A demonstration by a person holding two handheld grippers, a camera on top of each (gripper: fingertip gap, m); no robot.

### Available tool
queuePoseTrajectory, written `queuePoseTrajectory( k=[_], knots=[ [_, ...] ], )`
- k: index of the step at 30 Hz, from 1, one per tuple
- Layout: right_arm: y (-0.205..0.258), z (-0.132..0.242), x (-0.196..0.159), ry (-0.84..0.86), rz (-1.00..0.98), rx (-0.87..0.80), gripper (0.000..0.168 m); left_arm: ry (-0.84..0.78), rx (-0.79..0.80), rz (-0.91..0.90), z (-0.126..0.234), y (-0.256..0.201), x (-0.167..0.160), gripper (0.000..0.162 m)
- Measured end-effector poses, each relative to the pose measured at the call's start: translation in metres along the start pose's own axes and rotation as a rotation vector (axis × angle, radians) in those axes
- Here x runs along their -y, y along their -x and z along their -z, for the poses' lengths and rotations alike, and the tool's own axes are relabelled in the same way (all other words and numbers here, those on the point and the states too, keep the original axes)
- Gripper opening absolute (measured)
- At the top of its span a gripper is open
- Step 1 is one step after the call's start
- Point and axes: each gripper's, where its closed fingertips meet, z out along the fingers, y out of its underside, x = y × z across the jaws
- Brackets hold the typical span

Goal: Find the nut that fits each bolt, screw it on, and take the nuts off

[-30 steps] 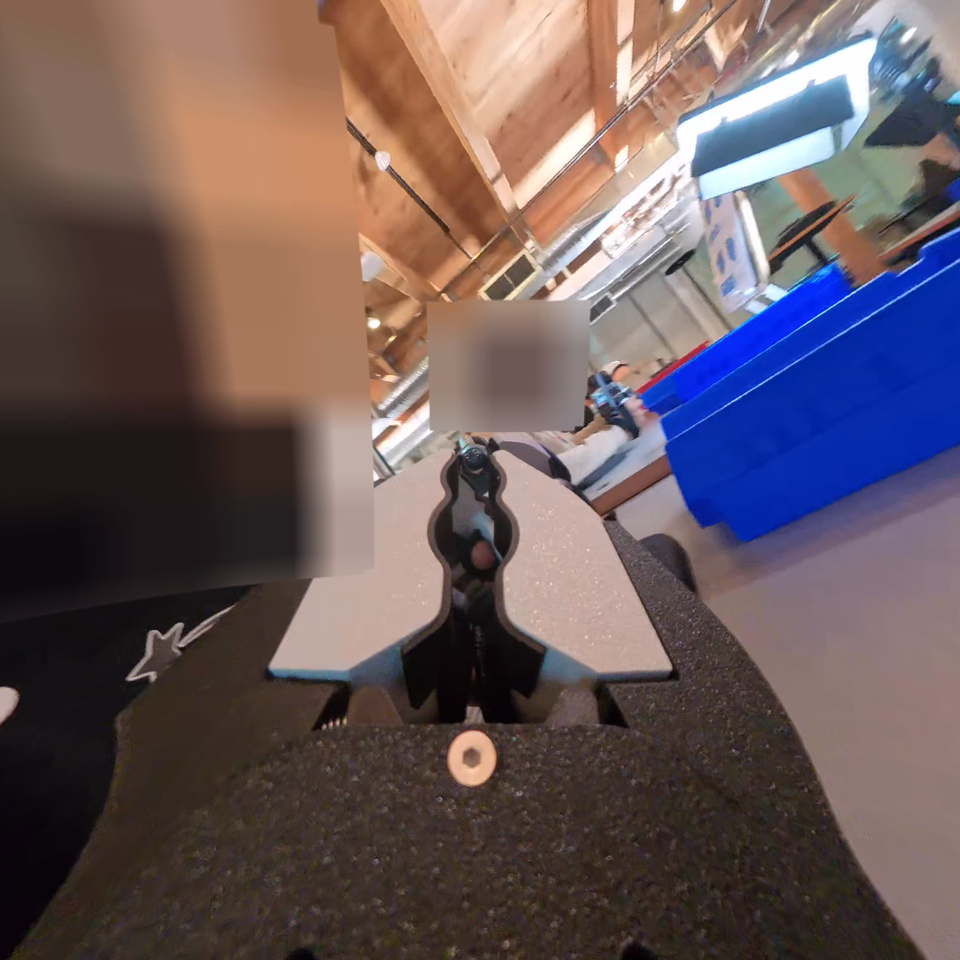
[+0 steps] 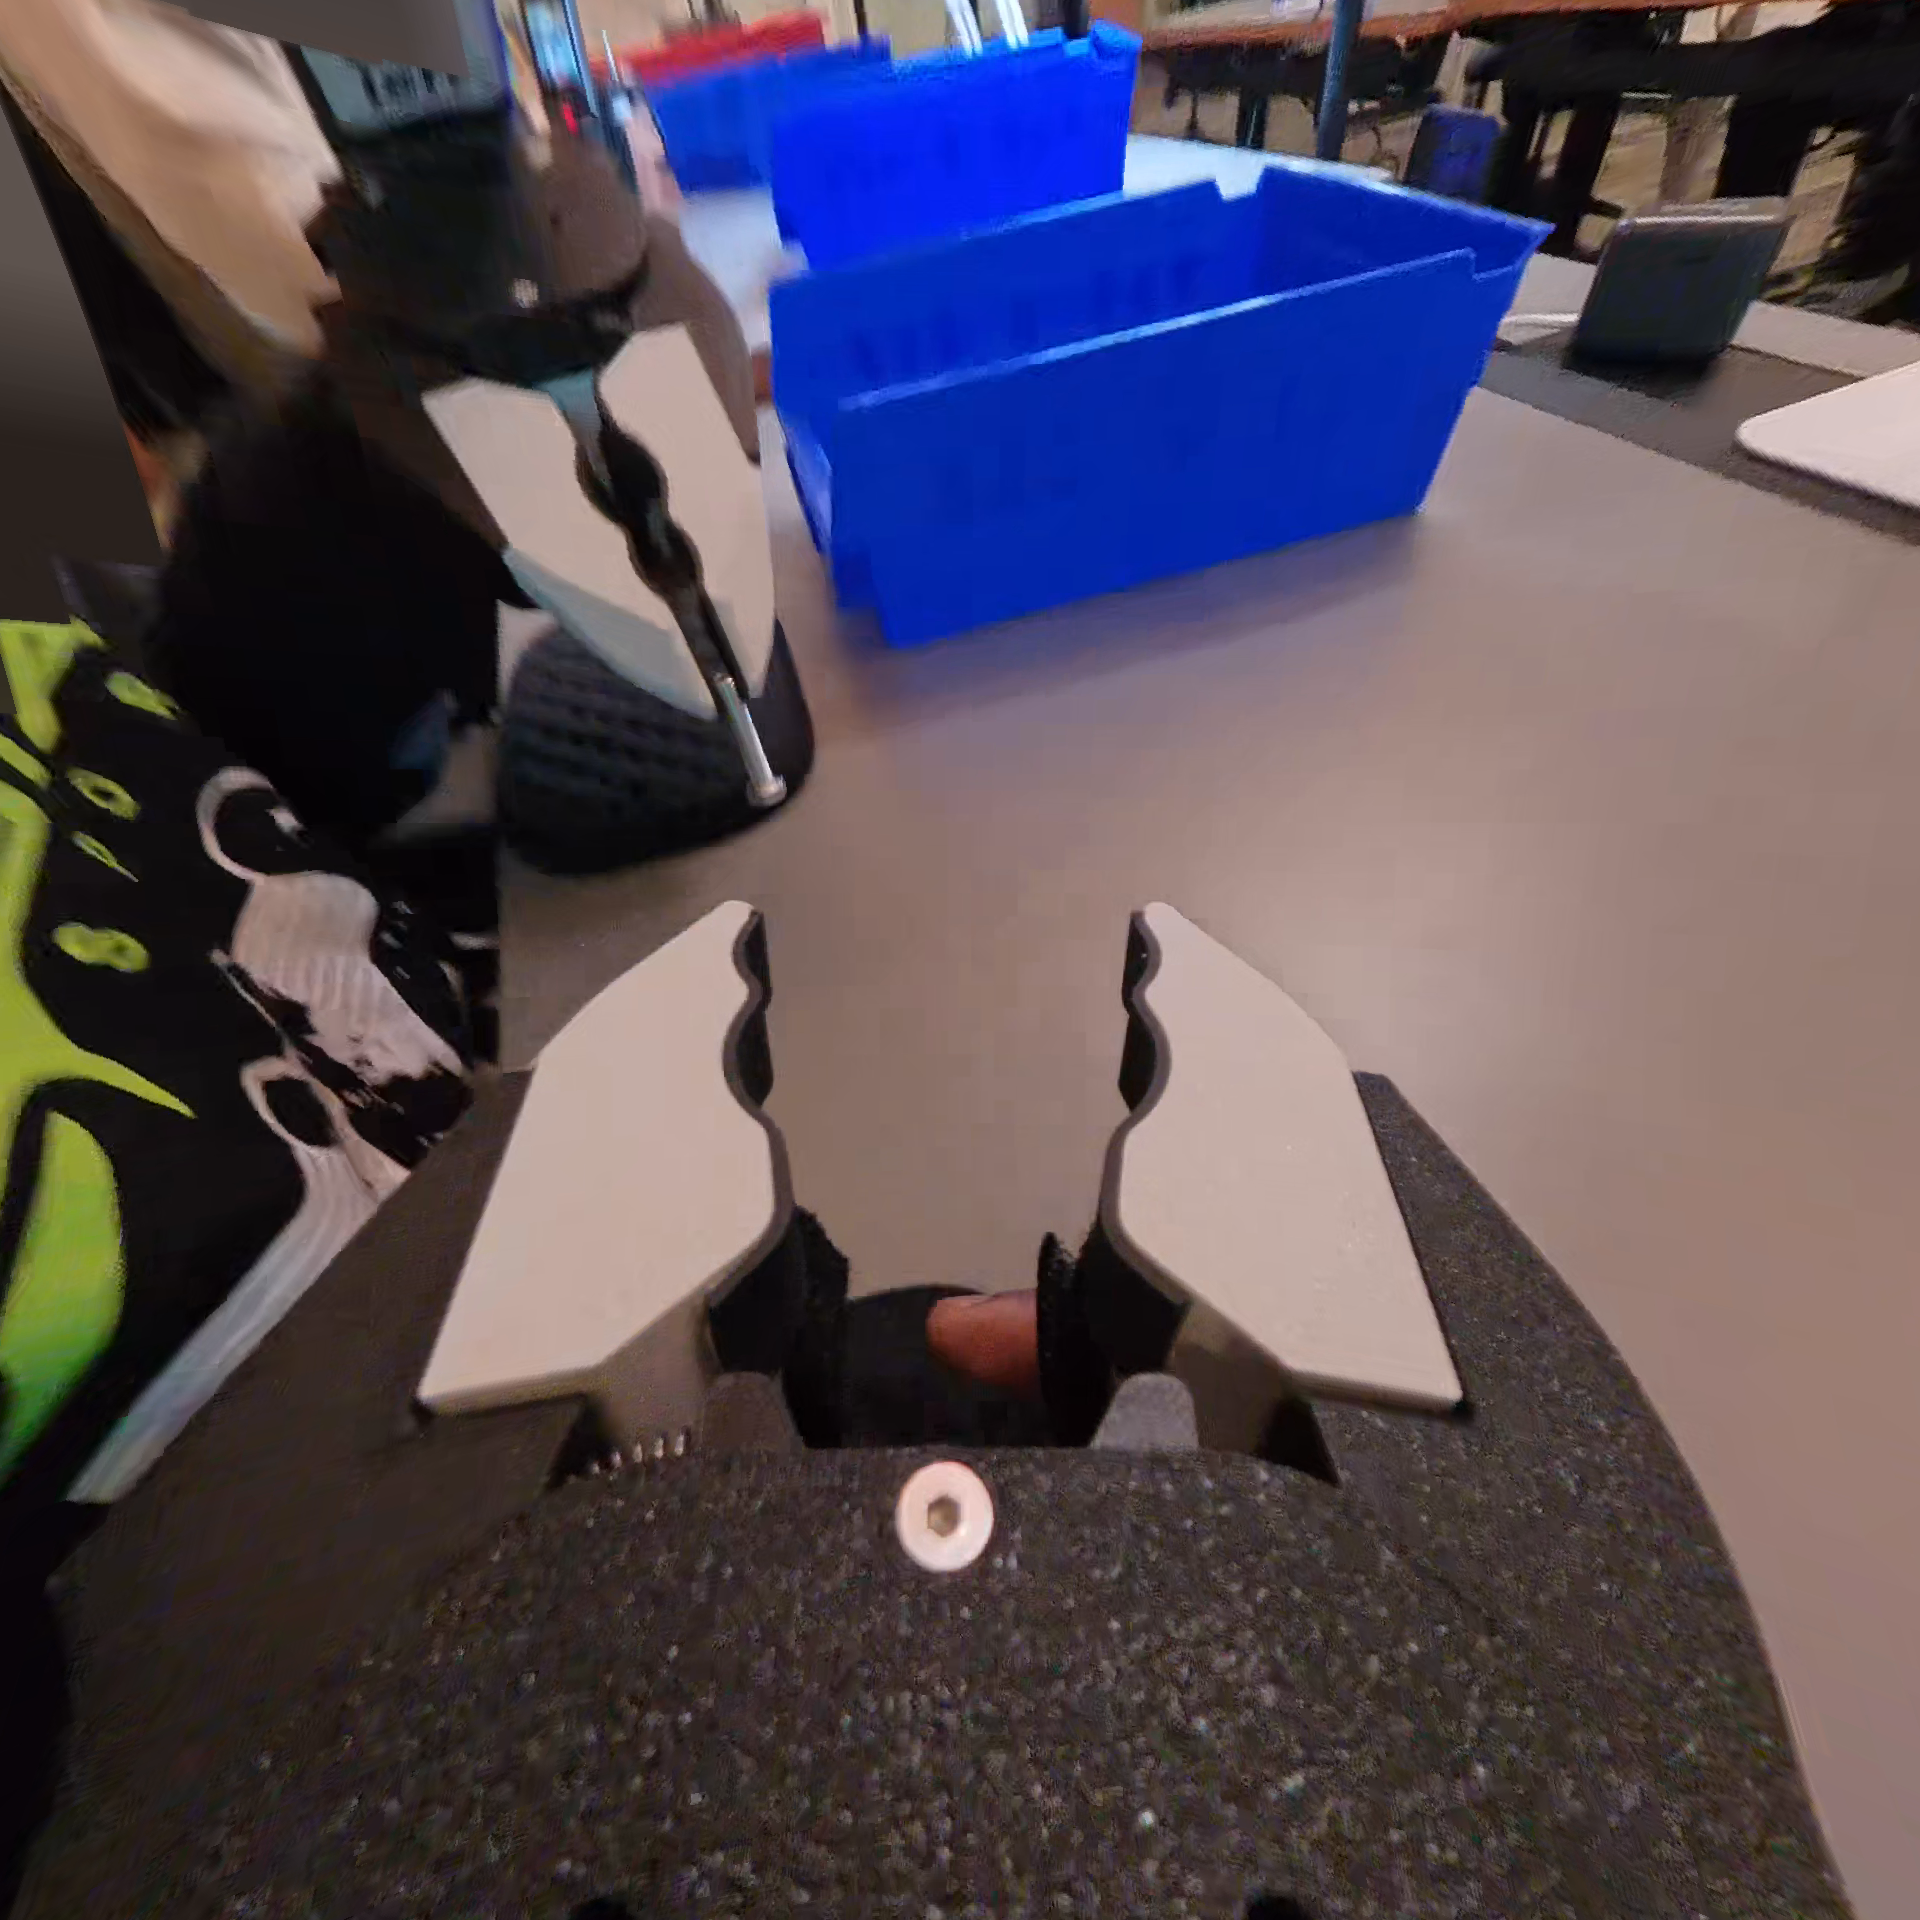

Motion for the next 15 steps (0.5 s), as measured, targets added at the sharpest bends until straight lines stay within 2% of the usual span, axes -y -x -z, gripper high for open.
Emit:
queuePoseTrajectory(
  k=[2, 5, 15],
  knots=[
    [0.0, -0.002, -0.009, 0.035, 0.05, -0.003, 0.066, 0.084, -0.004, -0.006, -0.009, 0.001, -0.013, 0.006],
    [-0.001, -0.008, -0.021, 0.06, -0.011, 0.034, 0.065, 0.148, -0.014, -0.016, -0.022, -0.001, -0.026, 0.006],
    [-0.004, -0.008, -0.022, 0.065, -0.02, 0.024, 0.064, 0.209, -0.019, 0.022, -0.033, 0.004, -0.045, 0.006]
  ],
)
